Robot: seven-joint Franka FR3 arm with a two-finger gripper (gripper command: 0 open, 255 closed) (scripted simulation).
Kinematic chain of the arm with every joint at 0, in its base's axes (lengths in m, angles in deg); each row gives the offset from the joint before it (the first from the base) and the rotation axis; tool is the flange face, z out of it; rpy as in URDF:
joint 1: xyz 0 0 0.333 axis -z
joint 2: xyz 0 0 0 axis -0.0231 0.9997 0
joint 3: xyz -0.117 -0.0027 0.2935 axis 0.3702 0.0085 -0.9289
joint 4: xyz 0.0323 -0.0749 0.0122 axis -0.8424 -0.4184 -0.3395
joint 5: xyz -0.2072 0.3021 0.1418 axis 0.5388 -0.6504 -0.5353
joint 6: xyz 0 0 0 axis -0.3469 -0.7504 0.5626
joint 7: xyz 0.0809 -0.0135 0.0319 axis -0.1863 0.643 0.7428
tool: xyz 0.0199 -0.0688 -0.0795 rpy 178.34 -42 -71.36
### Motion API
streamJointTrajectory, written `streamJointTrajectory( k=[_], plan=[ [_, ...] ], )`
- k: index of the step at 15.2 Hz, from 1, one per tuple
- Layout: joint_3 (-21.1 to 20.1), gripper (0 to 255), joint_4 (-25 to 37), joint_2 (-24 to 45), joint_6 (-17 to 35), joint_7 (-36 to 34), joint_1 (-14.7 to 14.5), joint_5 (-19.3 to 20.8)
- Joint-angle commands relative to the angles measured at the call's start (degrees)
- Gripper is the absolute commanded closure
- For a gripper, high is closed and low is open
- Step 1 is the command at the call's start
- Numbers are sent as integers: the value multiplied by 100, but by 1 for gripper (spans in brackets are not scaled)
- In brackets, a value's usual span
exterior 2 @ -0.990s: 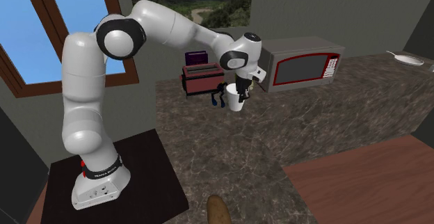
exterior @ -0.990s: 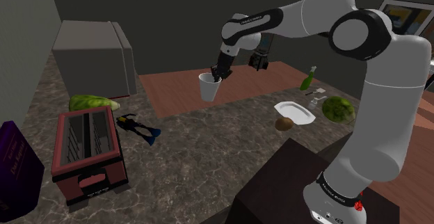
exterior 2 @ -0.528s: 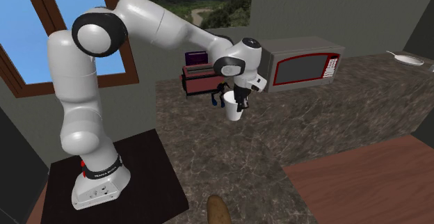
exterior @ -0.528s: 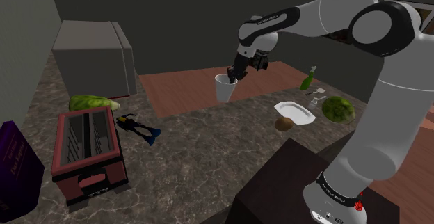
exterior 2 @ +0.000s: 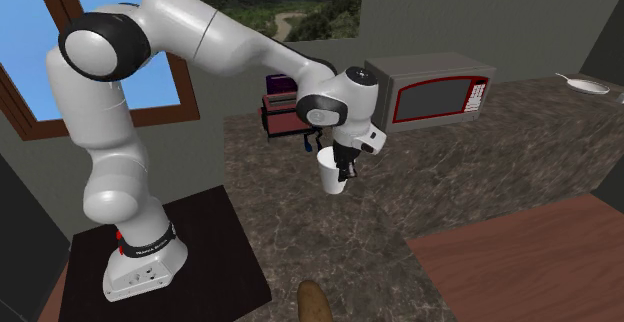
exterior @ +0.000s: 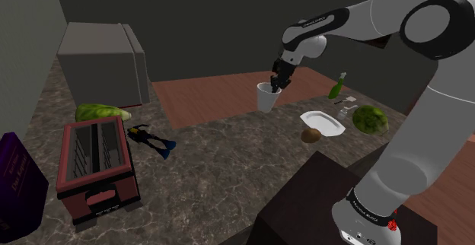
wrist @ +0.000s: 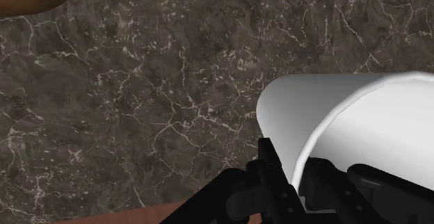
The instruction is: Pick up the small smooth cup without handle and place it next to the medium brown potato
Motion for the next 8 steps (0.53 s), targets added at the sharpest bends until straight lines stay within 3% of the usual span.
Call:
streamJointTrajectory(
  k=[1, 8],
  plan=[
    [124, 255, -163, -116, -7, 265, 141, 27],
    [585, 255, -461, -398, -169, 1119, 629, 180]
  ],
)
